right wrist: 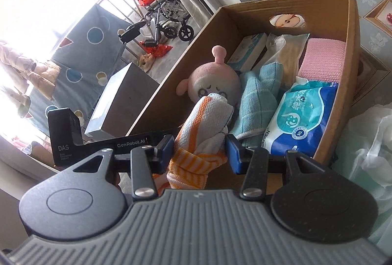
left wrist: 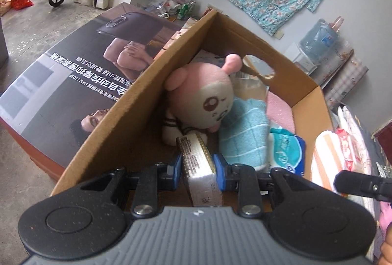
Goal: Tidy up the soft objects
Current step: 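Lower the beige box into the box and open the left gripper while the right lowers the cloth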
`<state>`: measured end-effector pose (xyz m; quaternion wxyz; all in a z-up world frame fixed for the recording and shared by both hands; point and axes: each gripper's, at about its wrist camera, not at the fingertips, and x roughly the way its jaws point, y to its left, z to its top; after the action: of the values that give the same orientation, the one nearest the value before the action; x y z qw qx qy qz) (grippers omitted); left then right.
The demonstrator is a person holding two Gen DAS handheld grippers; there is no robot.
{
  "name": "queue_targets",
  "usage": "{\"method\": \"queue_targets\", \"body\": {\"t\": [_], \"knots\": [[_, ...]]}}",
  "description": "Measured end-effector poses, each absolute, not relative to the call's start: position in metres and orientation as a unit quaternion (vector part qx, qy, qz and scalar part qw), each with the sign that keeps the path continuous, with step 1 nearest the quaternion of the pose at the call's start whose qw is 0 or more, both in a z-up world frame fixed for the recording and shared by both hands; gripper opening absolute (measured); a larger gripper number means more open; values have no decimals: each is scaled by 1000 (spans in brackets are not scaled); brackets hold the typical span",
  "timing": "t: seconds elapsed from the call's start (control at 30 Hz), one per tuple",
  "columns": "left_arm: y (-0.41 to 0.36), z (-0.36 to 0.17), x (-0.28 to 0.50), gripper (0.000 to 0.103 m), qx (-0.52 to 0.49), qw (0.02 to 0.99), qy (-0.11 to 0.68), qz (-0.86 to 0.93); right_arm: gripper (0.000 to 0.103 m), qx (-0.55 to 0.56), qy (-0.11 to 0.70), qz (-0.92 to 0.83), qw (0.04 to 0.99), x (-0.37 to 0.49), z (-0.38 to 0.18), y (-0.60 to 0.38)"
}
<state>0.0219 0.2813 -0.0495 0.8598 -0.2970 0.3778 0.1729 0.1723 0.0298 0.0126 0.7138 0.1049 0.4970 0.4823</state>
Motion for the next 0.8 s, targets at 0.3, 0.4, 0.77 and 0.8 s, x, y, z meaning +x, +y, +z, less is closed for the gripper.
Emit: {"method": "queue_targets", "body": {"t": [0.3, 0.4, 0.77, 0.8], "knots": [[283, -55, 33, 30, -286, 866, 374, 169, 45, 98, 506, 490, 703, 178, 2, 47], [281, -56, 36, 30, -276, 866, 381, 170, 45, 96, 507, 490, 703, 179, 2, 49], [259, -29, 25, 39, -173, 887, 374, 208, 46, 87, 505, 488, 706, 180, 0, 54], [260, -27, 23, 39, -173, 888, 371, 209, 46, 87, 505, 488, 706, 179, 0, 54]]}}
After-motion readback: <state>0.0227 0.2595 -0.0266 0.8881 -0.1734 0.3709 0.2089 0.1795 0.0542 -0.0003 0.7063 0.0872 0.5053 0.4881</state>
